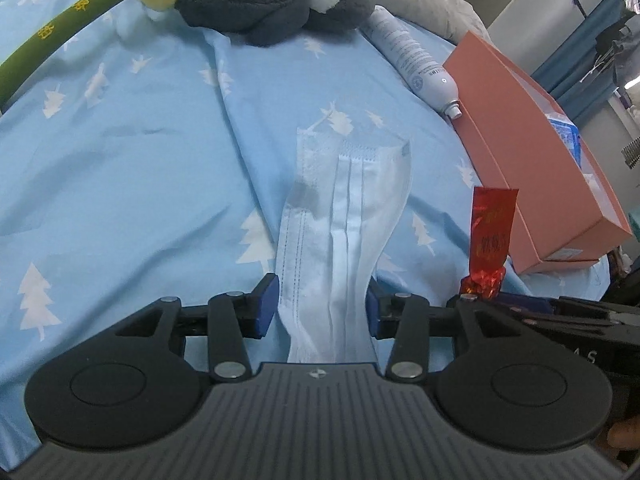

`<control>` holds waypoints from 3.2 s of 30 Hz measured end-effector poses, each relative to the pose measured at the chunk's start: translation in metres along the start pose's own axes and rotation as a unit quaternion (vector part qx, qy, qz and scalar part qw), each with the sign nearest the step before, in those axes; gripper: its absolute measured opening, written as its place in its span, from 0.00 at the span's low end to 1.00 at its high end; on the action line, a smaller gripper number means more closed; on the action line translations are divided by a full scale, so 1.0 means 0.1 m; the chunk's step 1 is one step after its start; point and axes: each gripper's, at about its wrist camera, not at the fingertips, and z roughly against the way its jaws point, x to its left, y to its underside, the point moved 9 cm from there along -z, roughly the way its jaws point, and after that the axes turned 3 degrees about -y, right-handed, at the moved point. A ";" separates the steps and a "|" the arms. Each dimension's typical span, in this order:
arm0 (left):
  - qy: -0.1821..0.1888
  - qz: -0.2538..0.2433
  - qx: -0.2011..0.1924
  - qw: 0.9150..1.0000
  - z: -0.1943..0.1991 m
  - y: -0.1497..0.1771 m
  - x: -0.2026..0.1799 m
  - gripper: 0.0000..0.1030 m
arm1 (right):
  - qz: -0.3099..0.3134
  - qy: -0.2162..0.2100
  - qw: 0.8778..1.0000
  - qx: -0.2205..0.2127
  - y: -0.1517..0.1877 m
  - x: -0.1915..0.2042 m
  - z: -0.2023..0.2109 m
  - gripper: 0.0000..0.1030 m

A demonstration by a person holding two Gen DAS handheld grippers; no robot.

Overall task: Organize soft objects
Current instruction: 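Carry tea packet with right tool while left tool carries blue mask to the box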

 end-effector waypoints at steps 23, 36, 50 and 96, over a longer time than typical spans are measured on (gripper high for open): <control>-0.055 -0.004 -0.011 0.998 0.04 -0.06 -0.12 0.10 | 0.001 -0.014 1.000 0.002 -0.04 -0.04 0.01 0.53; -0.043 0.001 -0.073 0.996 0.72 -0.15 -0.25 0.09 | 0.010 -0.017 0.999 -0.042 -0.10 0.08 0.49 0.53; -0.020 -0.007 -0.127 0.992 1.39 -0.23 -0.53 0.09 | 0.018 -0.022 0.995 -0.095 -0.21 0.22 1.10 0.53; 0.121 -0.150 -0.115 0.975 0.92 -0.69 -3.02 0.09 | -0.099 0.084 0.973 -0.193 -0.49 -1.48 2.21 0.53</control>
